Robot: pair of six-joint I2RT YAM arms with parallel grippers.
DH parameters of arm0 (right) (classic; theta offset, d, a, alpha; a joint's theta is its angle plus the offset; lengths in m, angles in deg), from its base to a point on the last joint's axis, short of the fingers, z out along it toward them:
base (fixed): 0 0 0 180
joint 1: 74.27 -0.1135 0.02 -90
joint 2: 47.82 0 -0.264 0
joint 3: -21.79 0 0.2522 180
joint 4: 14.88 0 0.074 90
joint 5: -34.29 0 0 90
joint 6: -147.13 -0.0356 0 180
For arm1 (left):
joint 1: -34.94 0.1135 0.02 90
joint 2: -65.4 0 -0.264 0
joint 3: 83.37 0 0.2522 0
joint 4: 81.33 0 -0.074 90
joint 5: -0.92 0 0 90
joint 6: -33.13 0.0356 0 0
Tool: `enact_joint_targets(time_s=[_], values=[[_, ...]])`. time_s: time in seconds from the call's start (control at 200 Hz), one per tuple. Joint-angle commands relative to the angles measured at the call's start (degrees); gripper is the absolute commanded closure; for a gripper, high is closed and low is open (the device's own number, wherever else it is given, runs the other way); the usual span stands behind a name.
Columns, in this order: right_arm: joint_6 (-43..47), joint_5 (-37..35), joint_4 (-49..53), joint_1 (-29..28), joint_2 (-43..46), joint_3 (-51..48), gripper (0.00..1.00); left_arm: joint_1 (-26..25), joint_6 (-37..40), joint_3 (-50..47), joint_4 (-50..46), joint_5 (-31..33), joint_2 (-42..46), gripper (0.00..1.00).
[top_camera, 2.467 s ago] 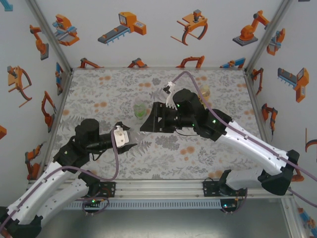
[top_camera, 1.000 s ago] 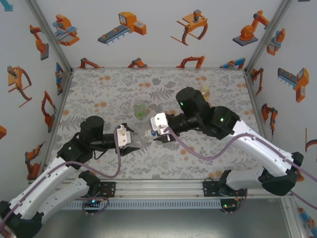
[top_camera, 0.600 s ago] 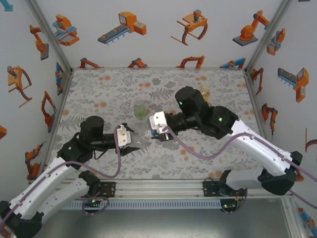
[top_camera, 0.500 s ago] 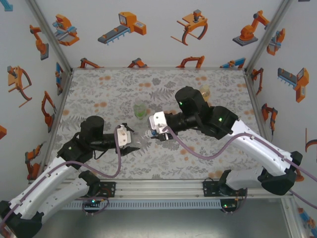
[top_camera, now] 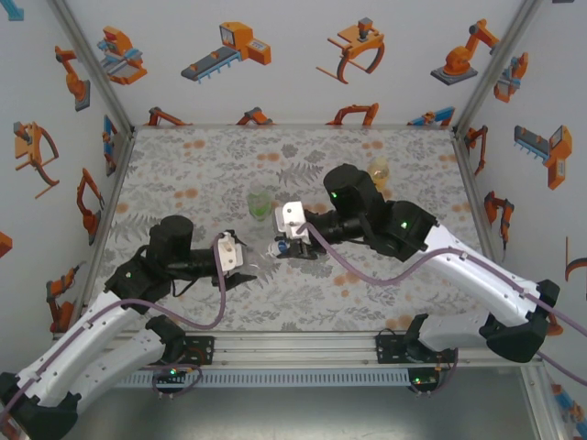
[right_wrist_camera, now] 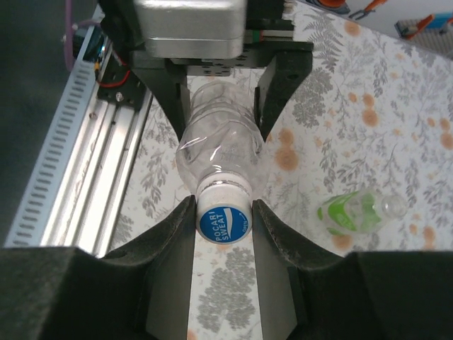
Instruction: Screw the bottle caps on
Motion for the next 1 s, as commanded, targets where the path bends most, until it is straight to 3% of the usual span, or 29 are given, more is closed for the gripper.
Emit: enact_joint_targets(time_s=[0.0,0.1,0.23,0.37,0.461,0.656,0.996], values=[[-15.53,-5.02,-7.09,-0.95,0.61,-1.93,0.92,-0.16,0.75,1.44,3.18,-0.07,1.48,1.00],[-32.83,-12.09,-12.02,-1.25,0.52,-3.43,1.00,-0.23,0.54,1.36,3.46,2.33,2.06,1.00],[-54.85,-20.18,-11.21,-1.53,-0.70,-3.36,1.00,-0.16,0.09,0.88,4.26,5.47,3.29,1.00],[-75.17,-23.73,-11.39,-1.81,-0.76,-3.91,1.00,-0.23,-0.40,0.26,5.38,7.10,4.20,1.00],[-83.69,-24.39,-10.45,-1.84,-0.75,-3.78,0.95,-0.18,-0.57,0.22,5.51,7.07,3.88,1.00],[-85.44,-25.96,-5.85,-2.47,-2.47,-0.45,0.85,-0.16,-0.81,0.38,5.58,6.55,2.91,1.00],[-74.83,-27.58,-4.00,-2.46,-0.88,3.96,0.39,-0.16,-0.51,0.45,5.35,6.25,2.49,1.00]])
